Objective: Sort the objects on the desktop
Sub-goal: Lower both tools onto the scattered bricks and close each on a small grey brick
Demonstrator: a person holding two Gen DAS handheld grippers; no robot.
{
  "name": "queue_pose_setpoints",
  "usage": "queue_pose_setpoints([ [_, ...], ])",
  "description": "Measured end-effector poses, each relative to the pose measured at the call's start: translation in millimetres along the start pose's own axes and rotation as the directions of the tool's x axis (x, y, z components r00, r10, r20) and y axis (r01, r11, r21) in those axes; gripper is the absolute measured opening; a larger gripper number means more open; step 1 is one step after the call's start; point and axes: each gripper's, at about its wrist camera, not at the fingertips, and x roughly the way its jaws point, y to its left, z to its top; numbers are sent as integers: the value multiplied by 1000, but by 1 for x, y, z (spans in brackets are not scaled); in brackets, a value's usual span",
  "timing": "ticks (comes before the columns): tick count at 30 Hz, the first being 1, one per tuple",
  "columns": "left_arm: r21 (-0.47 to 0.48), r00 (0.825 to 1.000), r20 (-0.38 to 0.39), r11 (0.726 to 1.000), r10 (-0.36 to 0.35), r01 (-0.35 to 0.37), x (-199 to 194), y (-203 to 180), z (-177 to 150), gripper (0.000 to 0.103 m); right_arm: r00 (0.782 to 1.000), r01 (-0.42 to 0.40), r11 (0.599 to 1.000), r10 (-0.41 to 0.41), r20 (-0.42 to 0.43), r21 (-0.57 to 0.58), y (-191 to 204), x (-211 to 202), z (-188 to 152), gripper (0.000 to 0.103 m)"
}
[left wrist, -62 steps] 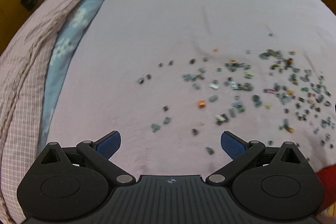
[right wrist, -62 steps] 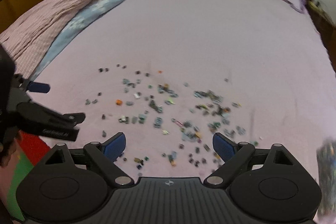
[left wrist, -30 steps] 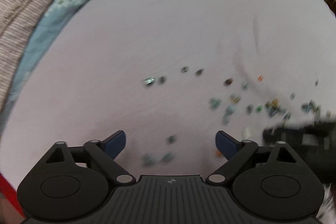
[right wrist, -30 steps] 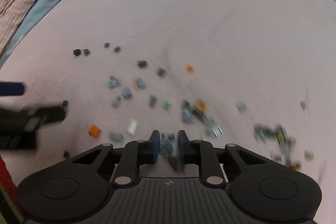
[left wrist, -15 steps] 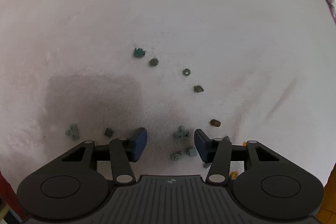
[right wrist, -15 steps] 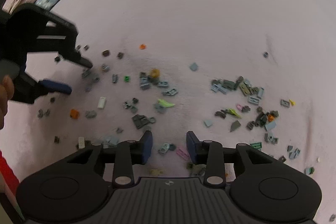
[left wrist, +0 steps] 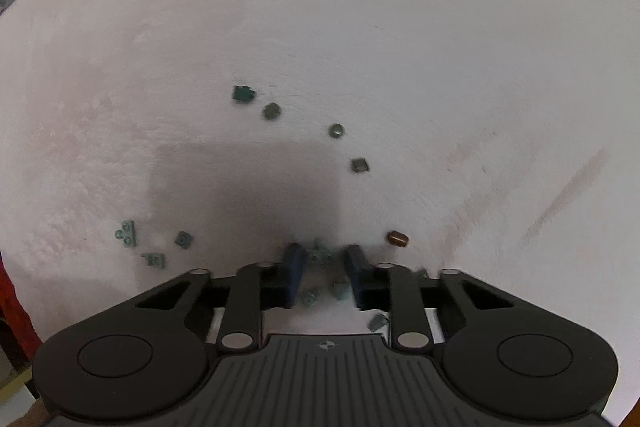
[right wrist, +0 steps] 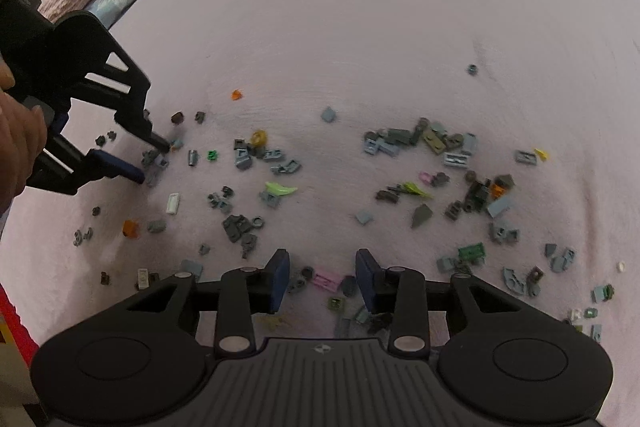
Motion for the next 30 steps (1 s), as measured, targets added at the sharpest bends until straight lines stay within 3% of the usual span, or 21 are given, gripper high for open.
queue_pose_setpoints([
  [10,75,999,49,997,-16,12,-10,-17,-19,16,1000,-24,999,23,21,25,-18,-15,-7,40],
  [15,238,995,94,971,-34,11,-25,-13,-35,16,997,-60,998,59,58,16,-8,-18,8,40],
  [18,391,985,173,919,-27,-44,-31,-9,-49,16,994,-81,997,80,72,3,3,-15,18,40],
  [21,530,965,262,839,-29,-119,-37,-4,-60,16,992,-97,995,98,74,-13,13,-13,26,40],
  [24,655,937,343,732,-67,-187,-39,6,-68,16,992,-107,993,110,59,-40,24,-9,27,40],
  [26,723,932,348,661,-98,-201,-31,15,-77,16,992,-114,991,117,42,-63,31,-7,26,40],
  [27,741,934,341,642,-107,-197,-28,17,-78,16,992,-119,990,122,32,-78,35,-5,26,40],
  [30,763,945,306,623,-116,-171,-21,39,-82,16,991,-131,981,135,17,-140,49,-2,26,40],
])
